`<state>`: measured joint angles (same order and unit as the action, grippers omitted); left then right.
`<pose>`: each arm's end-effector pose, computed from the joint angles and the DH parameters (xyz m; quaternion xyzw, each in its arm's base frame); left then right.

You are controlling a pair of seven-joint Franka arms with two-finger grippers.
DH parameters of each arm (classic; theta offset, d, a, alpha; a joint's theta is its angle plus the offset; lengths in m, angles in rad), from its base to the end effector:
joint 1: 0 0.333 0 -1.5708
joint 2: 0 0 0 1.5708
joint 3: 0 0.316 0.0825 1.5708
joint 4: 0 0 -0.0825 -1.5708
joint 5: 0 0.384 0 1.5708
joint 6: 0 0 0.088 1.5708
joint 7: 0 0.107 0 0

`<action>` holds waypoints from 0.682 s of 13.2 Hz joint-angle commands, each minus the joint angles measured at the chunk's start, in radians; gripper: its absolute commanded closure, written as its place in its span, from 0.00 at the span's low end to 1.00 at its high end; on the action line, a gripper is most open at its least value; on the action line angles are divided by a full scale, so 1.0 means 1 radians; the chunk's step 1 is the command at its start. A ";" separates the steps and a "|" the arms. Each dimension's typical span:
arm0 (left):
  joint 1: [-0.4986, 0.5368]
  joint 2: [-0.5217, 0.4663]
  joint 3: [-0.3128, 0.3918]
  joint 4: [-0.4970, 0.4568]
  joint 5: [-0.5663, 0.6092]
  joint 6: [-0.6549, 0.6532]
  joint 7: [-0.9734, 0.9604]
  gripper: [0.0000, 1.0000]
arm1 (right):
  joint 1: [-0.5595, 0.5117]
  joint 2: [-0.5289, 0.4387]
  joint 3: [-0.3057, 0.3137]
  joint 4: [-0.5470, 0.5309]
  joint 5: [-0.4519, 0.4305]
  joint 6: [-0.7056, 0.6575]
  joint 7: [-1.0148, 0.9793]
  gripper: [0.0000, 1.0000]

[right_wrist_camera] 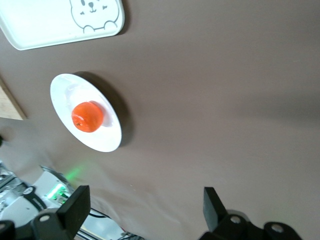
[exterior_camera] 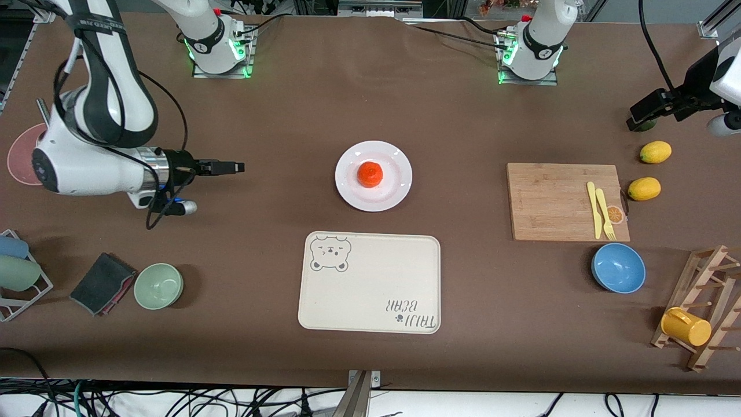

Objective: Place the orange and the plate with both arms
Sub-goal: 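Grasp the white plate rim with the right gripper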

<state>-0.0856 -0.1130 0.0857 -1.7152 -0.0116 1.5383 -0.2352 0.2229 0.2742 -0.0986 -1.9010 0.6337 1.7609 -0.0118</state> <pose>0.5138 0.0012 0.6141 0.9926 0.1169 -0.0332 0.0068 0.5636 0.1257 0.3446 -0.9401 0.0574 0.2089 0.2633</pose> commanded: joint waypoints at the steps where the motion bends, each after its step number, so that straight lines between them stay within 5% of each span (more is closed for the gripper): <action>1: -0.002 0.039 0.008 0.083 0.027 -0.030 0.013 0.00 | -0.002 -0.046 0.060 -0.143 0.095 0.128 -0.103 0.00; 4: 0.001 0.068 0.006 0.104 0.022 -0.021 0.027 0.00 | -0.002 -0.073 0.106 -0.266 0.225 0.236 -0.200 0.00; 9: -0.057 0.141 -0.020 0.170 0.027 -0.018 0.025 0.00 | -0.002 -0.024 0.298 -0.383 0.474 0.550 -0.344 0.00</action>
<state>-0.1235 0.0068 0.0632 -1.6183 -0.0112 1.5444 -0.2280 0.2275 0.2540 0.1416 -2.2495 1.0531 2.2297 -0.3168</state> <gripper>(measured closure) 0.000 0.000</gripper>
